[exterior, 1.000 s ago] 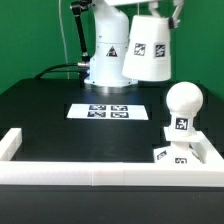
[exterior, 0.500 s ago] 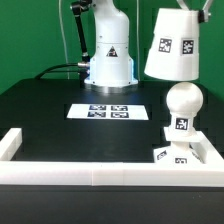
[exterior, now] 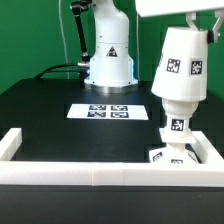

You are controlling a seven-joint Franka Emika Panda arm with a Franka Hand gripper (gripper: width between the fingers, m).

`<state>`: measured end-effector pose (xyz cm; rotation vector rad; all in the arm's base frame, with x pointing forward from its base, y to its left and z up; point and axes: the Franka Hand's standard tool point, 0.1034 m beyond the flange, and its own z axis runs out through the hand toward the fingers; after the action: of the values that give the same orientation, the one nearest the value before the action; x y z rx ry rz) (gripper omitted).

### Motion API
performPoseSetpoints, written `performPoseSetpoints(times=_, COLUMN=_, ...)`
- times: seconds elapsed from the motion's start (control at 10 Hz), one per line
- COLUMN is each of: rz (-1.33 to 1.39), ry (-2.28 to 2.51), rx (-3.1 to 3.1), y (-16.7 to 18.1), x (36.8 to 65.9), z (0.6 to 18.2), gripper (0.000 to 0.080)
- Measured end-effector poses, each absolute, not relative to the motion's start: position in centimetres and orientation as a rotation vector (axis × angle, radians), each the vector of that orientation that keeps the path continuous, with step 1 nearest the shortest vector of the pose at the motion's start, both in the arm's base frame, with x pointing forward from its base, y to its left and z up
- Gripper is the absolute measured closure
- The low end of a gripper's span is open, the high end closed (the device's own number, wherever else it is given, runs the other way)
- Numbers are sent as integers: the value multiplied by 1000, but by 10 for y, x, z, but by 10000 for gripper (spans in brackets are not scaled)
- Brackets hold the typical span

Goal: Assemble lamp

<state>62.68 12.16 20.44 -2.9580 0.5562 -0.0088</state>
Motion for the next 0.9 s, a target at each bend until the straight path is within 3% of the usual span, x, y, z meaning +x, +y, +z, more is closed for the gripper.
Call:
performPoseSetpoints(times=0.4, rz=20, ry=545, rx=-2980, y=127, x=619, z=168, gripper=754)
performPoseSetpoints(times=0.9, rz=29, ry=551, rx=-2985, y=123, x=613, z=159, gripper=754)
